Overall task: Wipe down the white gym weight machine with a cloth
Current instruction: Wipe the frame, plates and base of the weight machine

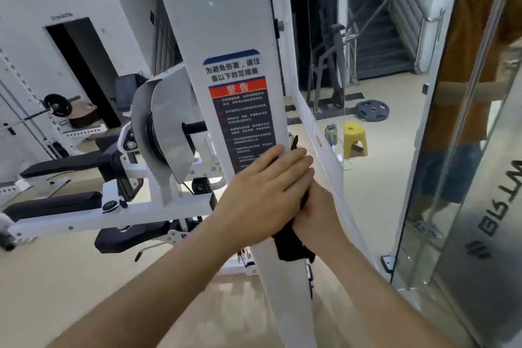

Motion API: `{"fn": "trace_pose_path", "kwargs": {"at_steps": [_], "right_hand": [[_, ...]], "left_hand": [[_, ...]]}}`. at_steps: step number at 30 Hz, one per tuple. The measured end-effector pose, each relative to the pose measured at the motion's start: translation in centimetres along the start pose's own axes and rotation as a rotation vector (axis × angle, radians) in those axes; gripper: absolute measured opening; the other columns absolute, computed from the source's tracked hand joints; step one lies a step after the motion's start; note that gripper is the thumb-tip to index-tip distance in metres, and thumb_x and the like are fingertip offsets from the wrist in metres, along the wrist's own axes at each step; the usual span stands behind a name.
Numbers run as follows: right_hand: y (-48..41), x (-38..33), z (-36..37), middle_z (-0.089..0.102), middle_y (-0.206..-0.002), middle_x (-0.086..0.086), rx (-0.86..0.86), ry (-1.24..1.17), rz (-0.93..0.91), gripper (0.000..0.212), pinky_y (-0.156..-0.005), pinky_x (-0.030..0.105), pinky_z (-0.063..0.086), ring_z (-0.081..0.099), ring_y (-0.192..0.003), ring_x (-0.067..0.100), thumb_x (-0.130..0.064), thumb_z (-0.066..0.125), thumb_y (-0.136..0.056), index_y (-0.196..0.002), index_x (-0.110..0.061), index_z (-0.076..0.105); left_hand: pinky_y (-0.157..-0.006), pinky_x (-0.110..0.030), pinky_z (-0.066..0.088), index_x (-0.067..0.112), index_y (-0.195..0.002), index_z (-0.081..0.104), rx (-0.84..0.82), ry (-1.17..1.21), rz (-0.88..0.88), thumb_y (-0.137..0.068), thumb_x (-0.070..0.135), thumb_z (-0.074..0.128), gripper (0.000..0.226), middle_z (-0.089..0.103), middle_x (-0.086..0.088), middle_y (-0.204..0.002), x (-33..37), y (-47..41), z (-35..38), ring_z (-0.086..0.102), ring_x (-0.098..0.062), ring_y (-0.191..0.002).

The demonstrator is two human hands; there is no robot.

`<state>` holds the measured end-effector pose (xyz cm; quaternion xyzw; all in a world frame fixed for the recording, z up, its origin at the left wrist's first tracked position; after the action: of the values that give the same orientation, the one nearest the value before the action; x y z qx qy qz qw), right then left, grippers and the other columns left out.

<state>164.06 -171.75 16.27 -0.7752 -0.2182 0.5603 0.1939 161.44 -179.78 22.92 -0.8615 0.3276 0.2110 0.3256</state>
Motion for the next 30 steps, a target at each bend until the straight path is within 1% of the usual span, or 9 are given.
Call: {"fn": "trace_pose_path", "kwargs": {"at_steps": [4, 7, 12, 16, 19, 22, 25, 28, 30], "right_hand": [[0.2, 0.3, -0.5, 0.07, -0.103, -0.017, -0.353, -0.46, 0.092, 0.043, -0.082, 0.016, 0.053, 0.066, -0.098, 0.002, -0.015, 0.06, -0.083, -0.114, -0.044, 0.059], [2.2, 0.7, 0.2, 0.061, -0.13, -0.011, -0.239, -0.81, 0.146, 0.04, -0.1, 0.021, 0.046, 0.056, -0.123, 0.008, -0.025, 0.049, -0.098, -0.136, -0.037, 0.051], [-0.4, -0.9, -0.5, 0.063, -0.127, -0.01, 0.226, -0.635, 0.196, 0.046, -0.101, 0.04, 0.049, 0.057, -0.121, 0.009, -0.054, 0.042, -0.096, -0.133, -0.029, 0.055], [-2.9, -3.8, -1.0, 0.063, -0.124, -0.015, 0.186, -0.488, -0.075, 0.049, -0.09, 0.029, 0.055, 0.06, -0.114, 0.004, -0.054, 0.044, -0.097, -0.137, -0.029, 0.052], [0.7, 0.3, 0.8, 0.062, -0.128, -0.015, 0.203, -0.385, -0.03, 0.048, -0.093, 0.018, 0.049, 0.059, -0.115, 0.002, -0.048, 0.045, -0.099, -0.14, -0.025, 0.05], [6.0, 6.5, 2.4, 0.07, -0.102, -0.01, 0.265, -0.391, 0.257, 0.052, -0.083, 0.026, 0.05, 0.063, -0.092, 0.003, -0.058, 0.044, -0.092, -0.116, -0.017, 0.065], [5.9, 8.8, 3.1, 0.054, -0.059, -0.01, 0.321, -0.552, 0.488, 0.038, -0.062, 0.033, 0.041, 0.048, -0.065, 0.015, -0.034, 0.042, -0.099, -0.065, -0.024, 0.055], [1.0, 4.5, 0.7, 0.053, -0.055, -0.014, 0.365, -0.527, 0.325, 0.042, -0.058, 0.031, 0.043, 0.047, -0.058, 0.008, -0.024, 0.043, -0.101, -0.06, -0.028, 0.052], [-0.5, 2.4, 0.0, 0.056, -0.059, -0.017, 0.39, -0.532, 0.19, 0.038, -0.057, 0.021, 0.043, 0.048, -0.059, 0.002, -0.026, 0.042, -0.099, -0.063, -0.03, 0.055]], "left_hand": [[-0.119, -0.04, 0.017, 0.008, -0.144, 0.044, -0.033, -0.168, 0.066, -0.1, 0.02, 0.037, 0.046, 0.039, -0.008, -0.151, -1.8, 0.5, 2.4, 0.028, -0.023, -0.144], [-0.12, -0.043, 0.011, 0.008, -0.146, 0.041, 0.072, -0.192, 0.009, -0.1, 0.024, 0.043, 0.048, 0.031, -0.007, -0.156, -1.1, 0.8, 2.7, 0.021, -0.022, -0.147], [-0.12, -0.047, 0.015, 0.005, -0.149, 0.031, 0.189, -0.073, -0.21, -0.096, 0.017, 0.055, 0.059, 0.023, -0.009, -0.158, -1.4, 3.3, 1.7, 0.02, -0.024, -0.147], [-0.114, -0.049, 0.031, 0.003, -0.142, 0.041, 0.265, 0.1, -0.241, -0.094, 0.009, 0.055, 0.051, 0.039, -0.014, -0.15, -2.7, 4.6, 0.2, 0.031, -0.027, -0.143], [-0.112, -0.049, 0.034, 0.004, -0.118, 0.058, 0.257, 0.128, -0.174, -0.091, 0.005, 0.052, 0.028, 0.055, -0.017, -0.136, -2.1, 4.0, -0.1, 0.04, -0.029, -0.138], [-0.117, -0.045, 0.026, 0.01, -0.106, 0.065, 0.13, 0.038, 0.045, -0.098, 0.013, 0.046, 0.021, 0.059, -0.014, -0.132, 0.1, 2.2, 0.7, 0.044, -0.029, -0.135], [-0.117, -0.041, 0.027, 0.014, -0.111, 0.069, 0.063, -0.148, 0.184, -0.1, 0.021, 0.041, 0.031, 0.058, -0.009, -0.134, 2.3, 0.7, 2.0, 0.046, -0.026, -0.133], [-0.112, -0.033, 0.034, 0.017, -0.12, 0.069, 0.13, -0.233, 0.016, -0.098, 0.007, 0.027, 0.049, 0.061, -0.001, -0.133, 0.6, -1.0, 1.0, 0.053, -0.017, -0.127], [-0.113, -0.043, 0.025, 0.01, -0.119, 0.067, 0.186, -0.176, 0.052, -0.095, 0.012, 0.034, 0.041, 0.061, -0.009, -0.131, -0.8, -1.7, 0.3, 0.053, -0.026, -0.126]]}}
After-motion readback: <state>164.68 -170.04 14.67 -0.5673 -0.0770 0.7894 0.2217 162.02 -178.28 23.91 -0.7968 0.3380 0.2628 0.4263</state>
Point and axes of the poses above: each hand's wrist, its own y-axis away from the middle knuckle, its own z-axis out of the palm, x = y × z, the point moved 10 cm from there along -y, towards the middle knuckle
